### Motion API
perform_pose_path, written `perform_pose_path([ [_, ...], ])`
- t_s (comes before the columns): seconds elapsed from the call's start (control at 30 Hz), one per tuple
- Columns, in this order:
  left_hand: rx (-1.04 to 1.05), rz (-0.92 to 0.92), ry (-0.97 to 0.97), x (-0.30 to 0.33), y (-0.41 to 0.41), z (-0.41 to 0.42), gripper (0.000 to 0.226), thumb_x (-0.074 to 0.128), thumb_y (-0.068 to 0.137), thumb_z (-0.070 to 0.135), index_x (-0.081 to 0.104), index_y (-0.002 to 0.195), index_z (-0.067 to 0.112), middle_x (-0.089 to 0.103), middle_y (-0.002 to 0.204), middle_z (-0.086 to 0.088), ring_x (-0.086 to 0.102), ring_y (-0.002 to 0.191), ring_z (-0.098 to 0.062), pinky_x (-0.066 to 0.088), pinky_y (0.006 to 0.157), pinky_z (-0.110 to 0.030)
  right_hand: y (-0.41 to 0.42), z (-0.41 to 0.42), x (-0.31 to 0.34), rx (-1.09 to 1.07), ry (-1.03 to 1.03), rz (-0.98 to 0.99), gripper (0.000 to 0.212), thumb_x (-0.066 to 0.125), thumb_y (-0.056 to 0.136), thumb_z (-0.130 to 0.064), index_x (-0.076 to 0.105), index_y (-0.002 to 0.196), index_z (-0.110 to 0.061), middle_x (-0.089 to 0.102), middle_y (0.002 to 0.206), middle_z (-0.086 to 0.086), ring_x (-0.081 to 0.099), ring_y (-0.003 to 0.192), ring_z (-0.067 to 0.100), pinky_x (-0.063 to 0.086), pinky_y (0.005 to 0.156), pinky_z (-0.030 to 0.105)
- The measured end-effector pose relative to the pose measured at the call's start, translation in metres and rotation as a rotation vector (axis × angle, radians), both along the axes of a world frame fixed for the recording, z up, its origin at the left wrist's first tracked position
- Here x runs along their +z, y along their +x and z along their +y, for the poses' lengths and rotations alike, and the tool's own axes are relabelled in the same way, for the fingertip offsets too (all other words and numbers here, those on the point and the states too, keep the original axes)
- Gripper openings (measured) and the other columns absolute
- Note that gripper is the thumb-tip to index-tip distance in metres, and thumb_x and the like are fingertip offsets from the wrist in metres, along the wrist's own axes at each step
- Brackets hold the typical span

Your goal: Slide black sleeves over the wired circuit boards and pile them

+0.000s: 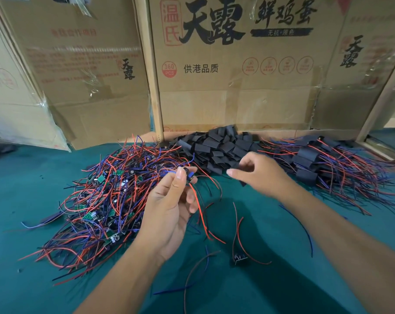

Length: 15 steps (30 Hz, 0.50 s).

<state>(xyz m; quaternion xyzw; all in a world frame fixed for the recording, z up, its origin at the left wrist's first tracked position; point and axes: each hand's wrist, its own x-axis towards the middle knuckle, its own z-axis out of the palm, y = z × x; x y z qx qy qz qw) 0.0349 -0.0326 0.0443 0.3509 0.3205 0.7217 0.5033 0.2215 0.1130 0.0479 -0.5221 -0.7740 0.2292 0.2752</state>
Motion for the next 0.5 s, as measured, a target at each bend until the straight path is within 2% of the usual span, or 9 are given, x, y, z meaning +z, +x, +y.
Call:
perform_pose_path([
  [0.03, -0.001, -0.013, -0.005, 0.001, 0.0, 0.0, 0.025, 0.06, 0.088, 0.033, 0.075, 0.092, 0.014, 0.056, 0.07, -0.002, 0.044, 0.051, -0.009, 0.042, 0.047, -0.019, 0.005, -0.012, 0.002, 0.016, 0.015, 0.094, 0.043, 0.069, 0.07, -0.068, 0.06, 0.086, -0.029, 0.068, 0.082, -0.01, 0.063, 0.074, 0.006, 0.042, 0.06, 0.024],
  [0.13, 0.019, -0.077, -0.011, 0.006, -0.005, 0.0, 0.03, 0.061, 0.086, 0.037, 0.069, 0.098, 0.011, 0.055, 0.076, -0.002, 0.046, 0.054, -0.008, 0.044, 0.049, -0.017, 0.011, -0.058, -0.005, 0.204, -0.009, 0.247, 0.04, 0.071, 0.065, -0.066, 0.061, 0.087, -0.034, 0.07, 0.085, -0.012, 0.065, 0.078, 0.005, 0.049, 0.069, 0.026],
  [0.27, 0.039, -0.182, 0.005, 0.011, -0.014, 0.003, 0.031, 0.063, 0.085, 0.042, 0.06, 0.101, 0.016, 0.046, 0.078, 0.003, 0.046, 0.057, -0.004, 0.043, 0.049, -0.015, 0.002, -0.094, -0.026, 0.353, -0.06, 0.355, 0.034, 0.077, 0.068, -0.049, 0.061, 0.089, -0.027, 0.07, 0.089, -0.005, 0.066, 0.085, 0.02, 0.055, 0.08, 0.044],
  [0.4, 0.03, -0.249, 0.004, 0.012, -0.022, 0.005, 0.029, 0.061, 0.086, 0.044, 0.068, 0.098, 0.019, 0.046, 0.081, 0.005, 0.047, 0.061, -0.002, 0.044, 0.051, -0.012, -0.006, -0.106, -0.04, 0.482, -0.008, 0.311, 0.025, 0.075, 0.077, -0.039, 0.063, 0.097, -0.03, 0.068, 0.094, -0.012, 0.066, 0.091, 0.014, 0.055, 0.079, 0.03],
  [0.5, 0.025, -0.289, 0.017, 0.015, -0.025, 0.005, 0.029, 0.062, 0.084, 0.045, 0.07, 0.097, 0.02, 0.047, 0.082, 0.005, 0.046, 0.061, -0.002, 0.045, 0.052, -0.011, -0.01, -0.109, -0.049, 0.497, -0.015, 0.295, 0.024, 0.074, 0.078, -0.042, 0.063, 0.097, -0.034, 0.067, 0.096, -0.015, 0.065, 0.093, 0.011, 0.054, 0.075, 0.022],
])
